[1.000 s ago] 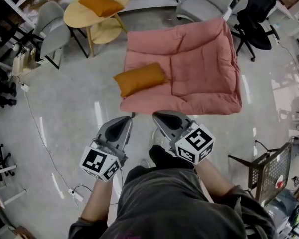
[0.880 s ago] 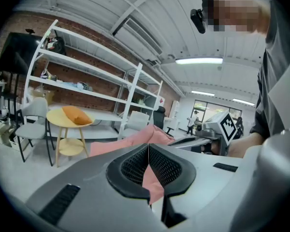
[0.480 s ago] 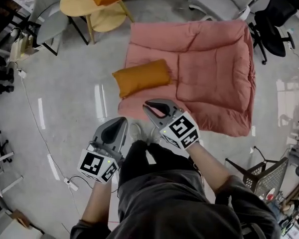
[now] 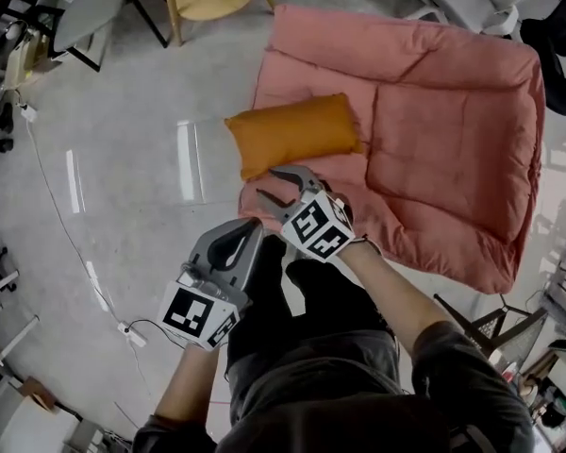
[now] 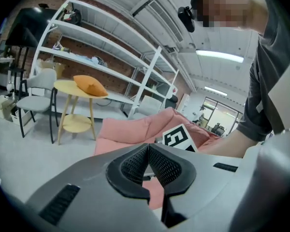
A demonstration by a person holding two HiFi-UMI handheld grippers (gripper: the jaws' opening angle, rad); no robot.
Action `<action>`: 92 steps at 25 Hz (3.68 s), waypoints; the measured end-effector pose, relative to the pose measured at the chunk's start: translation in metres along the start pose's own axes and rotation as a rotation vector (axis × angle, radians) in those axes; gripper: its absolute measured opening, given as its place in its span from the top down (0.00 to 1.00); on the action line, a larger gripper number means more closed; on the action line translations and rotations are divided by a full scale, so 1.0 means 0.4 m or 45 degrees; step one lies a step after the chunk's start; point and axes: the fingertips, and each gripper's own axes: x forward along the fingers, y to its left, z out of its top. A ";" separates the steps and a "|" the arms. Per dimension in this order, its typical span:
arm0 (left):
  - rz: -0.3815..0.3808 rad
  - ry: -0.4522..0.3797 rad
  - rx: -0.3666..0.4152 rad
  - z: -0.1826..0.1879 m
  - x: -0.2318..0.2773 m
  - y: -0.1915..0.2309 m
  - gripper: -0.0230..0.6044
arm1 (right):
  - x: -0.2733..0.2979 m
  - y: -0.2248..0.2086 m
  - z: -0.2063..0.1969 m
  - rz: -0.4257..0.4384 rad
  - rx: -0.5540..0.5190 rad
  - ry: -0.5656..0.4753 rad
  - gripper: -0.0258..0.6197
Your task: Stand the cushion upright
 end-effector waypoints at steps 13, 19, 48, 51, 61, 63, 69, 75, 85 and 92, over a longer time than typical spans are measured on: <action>0.053 0.007 -0.206 -0.181 0.130 0.282 0.95 | 0.337 -0.030 -0.198 0.105 -0.472 0.341 0.67; 0.077 0.004 -0.274 -0.204 0.154 0.312 0.95 | 0.388 -0.064 -0.281 0.078 -0.709 0.539 0.65; -0.279 0.089 -0.022 0.047 0.300 -0.058 0.95 | -0.455 -0.673 -0.152 -0.902 0.312 -0.088 0.92; -0.300 0.109 0.000 0.041 0.333 -0.094 0.95 | -0.558 -0.749 -0.251 -1.041 0.383 -0.038 0.92; -0.354 0.120 0.065 0.041 0.453 -0.166 0.95 | -0.706 -0.928 -0.527 -1.277 0.548 0.129 0.92; -0.360 0.124 0.065 0.038 0.469 -0.171 0.95 | -0.729 -0.953 -0.563 -1.330 0.602 0.166 0.92; -0.374 0.151 0.044 0.033 0.475 -0.185 0.95 | -0.766 -0.937 -0.553 -1.349 0.673 0.130 0.92; -0.376 0.150 0.064 0.062 0.439 -0.206 0.95 | -0.818 -0.856 -0.452 -1.329 0.602 0.060 0.82; -0.302 0.037 0.147 0.200 0.288 -0.241 0.95 | -0.881 -0.589 -0.146 -1.050 0.579 -0.293 0.83; -0.255 -0.021 0.270 0.277 0.166 -0.275 0.95 | -0.952 -0.426 0.029 -0.927 0.588 -0.482 0.90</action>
